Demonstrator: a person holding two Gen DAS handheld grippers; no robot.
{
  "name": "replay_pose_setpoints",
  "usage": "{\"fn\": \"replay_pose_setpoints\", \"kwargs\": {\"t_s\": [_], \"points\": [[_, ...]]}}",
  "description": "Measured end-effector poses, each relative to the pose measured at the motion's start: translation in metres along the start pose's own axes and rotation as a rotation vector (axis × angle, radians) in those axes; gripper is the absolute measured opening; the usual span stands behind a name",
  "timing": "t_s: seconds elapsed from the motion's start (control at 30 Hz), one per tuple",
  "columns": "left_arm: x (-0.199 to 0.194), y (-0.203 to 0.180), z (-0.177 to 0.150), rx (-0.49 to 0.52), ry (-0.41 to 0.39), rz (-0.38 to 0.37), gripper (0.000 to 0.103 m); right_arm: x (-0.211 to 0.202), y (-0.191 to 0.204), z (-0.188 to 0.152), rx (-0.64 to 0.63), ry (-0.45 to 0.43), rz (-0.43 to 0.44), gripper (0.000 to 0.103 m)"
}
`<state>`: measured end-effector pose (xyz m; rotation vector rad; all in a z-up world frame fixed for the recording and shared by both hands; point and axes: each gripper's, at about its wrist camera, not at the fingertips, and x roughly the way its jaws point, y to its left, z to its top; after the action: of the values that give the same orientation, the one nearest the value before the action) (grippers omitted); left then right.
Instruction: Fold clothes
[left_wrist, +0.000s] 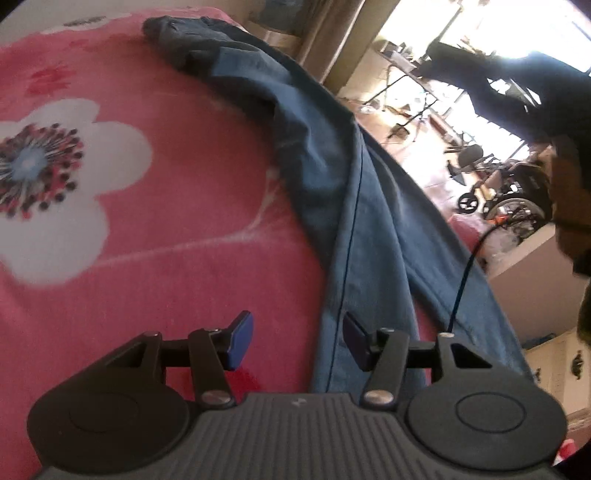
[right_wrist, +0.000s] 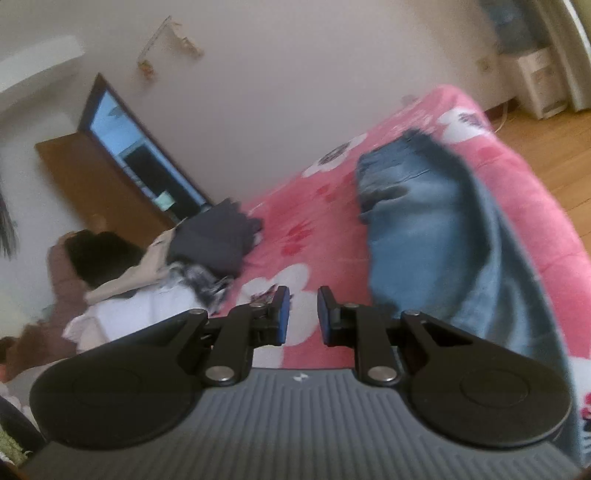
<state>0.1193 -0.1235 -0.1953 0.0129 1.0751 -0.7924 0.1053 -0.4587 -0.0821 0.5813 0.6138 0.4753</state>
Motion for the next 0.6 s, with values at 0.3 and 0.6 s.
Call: {"fn": "replay_pose_setpoints", "kwargs": {"t_s": [0.3, 0.6], "points": [[0.006, -0.013, -0.019, 0.021, -0.038, 0.094, 0.055, 0.032, 0.008, 0.01, -0.065, 0.066, 0.056, 0.017], [0.019, -0.033, -0.03, 0.139, -0.015, 0.143, 0.053, 0.005, 0.0, -0.01, -0.074, 0.052, -0.001, 0.023]]}}
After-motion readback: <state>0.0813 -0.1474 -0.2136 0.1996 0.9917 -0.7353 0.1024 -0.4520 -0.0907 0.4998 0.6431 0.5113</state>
